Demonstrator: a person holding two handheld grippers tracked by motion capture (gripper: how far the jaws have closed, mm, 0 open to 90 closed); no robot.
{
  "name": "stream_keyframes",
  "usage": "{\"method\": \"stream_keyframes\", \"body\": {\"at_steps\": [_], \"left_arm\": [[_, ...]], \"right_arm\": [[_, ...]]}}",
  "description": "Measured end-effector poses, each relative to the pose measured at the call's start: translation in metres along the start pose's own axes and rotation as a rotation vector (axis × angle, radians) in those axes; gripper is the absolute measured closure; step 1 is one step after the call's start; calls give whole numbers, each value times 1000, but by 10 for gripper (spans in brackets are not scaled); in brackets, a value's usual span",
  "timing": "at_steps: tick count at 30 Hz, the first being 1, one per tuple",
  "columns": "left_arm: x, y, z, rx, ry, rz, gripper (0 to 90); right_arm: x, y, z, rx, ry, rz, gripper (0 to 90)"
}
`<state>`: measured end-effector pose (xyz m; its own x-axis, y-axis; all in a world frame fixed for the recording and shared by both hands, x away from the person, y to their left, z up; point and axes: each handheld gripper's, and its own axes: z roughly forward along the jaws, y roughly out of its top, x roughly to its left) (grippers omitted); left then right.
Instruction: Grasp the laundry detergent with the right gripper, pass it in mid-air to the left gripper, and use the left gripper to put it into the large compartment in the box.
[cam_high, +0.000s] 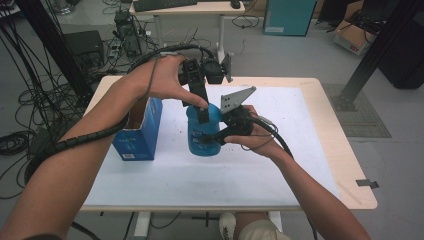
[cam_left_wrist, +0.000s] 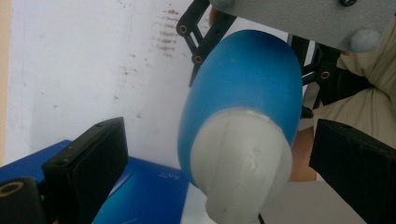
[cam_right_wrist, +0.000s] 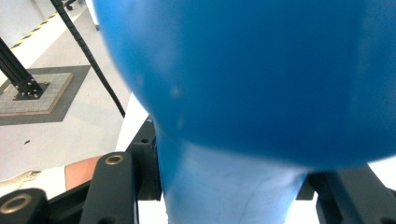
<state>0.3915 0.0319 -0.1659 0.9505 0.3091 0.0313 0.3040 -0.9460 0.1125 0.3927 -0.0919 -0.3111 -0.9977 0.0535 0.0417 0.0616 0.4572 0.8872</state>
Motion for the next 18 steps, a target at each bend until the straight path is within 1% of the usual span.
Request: {"method": "stream_keyframes", "body": {"at_steps": [5,6,8,18], "left_arm": [[0,-1,2,3,-10,-1,48],[0,-1,2,0,-7,-1,48],[0,-1,3,0,-14,-3,48],[-1,-1,4,-1,-10,3,48]], "right_arm": [[0,2,0,-1,4,-2,442],[-1,2,0,1,0,-15,441],[-1,2,-1,1,2,-14,441],[0,5,-2,-6,4,-23,441]]}}
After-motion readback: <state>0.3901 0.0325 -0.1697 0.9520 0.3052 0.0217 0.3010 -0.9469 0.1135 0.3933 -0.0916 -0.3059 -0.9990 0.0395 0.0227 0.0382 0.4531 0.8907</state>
